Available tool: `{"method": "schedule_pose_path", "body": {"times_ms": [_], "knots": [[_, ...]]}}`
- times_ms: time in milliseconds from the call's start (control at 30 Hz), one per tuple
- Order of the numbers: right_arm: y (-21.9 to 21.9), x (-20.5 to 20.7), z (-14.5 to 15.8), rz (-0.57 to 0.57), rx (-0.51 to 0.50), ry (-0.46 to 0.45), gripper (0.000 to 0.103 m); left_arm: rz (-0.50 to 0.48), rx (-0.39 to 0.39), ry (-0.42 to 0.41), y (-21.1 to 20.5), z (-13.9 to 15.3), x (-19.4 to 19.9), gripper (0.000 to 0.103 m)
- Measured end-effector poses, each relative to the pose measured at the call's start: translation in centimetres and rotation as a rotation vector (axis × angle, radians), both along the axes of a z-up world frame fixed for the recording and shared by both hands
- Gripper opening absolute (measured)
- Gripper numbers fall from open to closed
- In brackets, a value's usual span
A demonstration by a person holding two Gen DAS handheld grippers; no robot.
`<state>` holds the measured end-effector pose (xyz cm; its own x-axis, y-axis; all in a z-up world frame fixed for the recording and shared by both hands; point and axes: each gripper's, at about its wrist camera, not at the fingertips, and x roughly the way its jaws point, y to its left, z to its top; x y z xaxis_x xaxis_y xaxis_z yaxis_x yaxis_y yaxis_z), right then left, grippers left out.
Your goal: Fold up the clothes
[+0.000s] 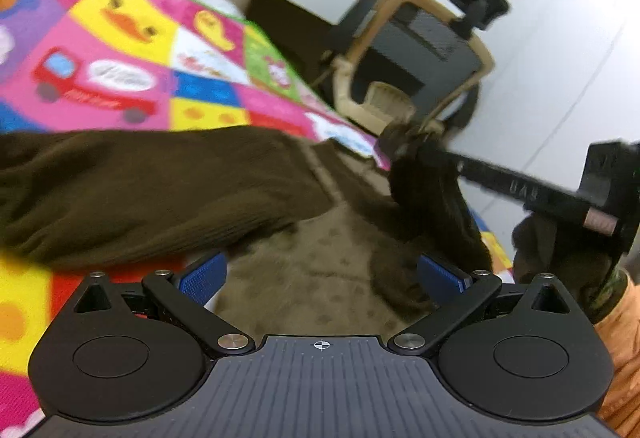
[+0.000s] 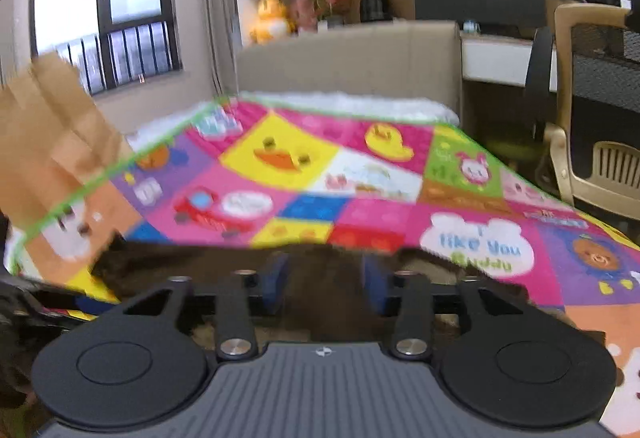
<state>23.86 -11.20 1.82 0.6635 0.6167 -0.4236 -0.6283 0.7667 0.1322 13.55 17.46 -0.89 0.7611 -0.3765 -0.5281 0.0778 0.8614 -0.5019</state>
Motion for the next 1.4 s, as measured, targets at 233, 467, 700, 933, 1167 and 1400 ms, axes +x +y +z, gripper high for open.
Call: {"method": "schedule_pose_path", "body": {"times_ms": [233, 467, 700, 933, 1167, 1400], "knots": [[-4.1, -1.6, 2.7, -0.096, 0.025, -0.082, 0.074, 0.224, -0.102, 0.084, 5.7, -1.2, -1.1, 0.103], [-5.0, 0.6, -4.7, -0.149, -0.024, 0.248, 0.074, 0.231, -0.104, 0.101, 5.7, -1.2, -0.6, 0.103], [-6.3, -1.8, -6.7, -0.187, 0.054, 0.204, 0.074, -0.017, -0.109, 0.077, -1.0, 0.8, 3.4, 0.103], [-12.4, -5.8, -5.9, -0.347, 0.176, 0.095, 0.082, -0.142, -0.109, 0.15, -7.6, -0.3, 10.0, 0.103], [-15.4, -6.5, -8.4, -0.416, 0.287, 0.141, 0.083, -0.137, 0.122, 0.118, -12.3, -2.6, 12.8, 0.091], [-14.8, -6.9, -8.3, -0.384, 0.281, 0.114, 0.083, -0.141, 0.434, -0.116, -15.4, -0.4, 12.3, 0.027]]}}
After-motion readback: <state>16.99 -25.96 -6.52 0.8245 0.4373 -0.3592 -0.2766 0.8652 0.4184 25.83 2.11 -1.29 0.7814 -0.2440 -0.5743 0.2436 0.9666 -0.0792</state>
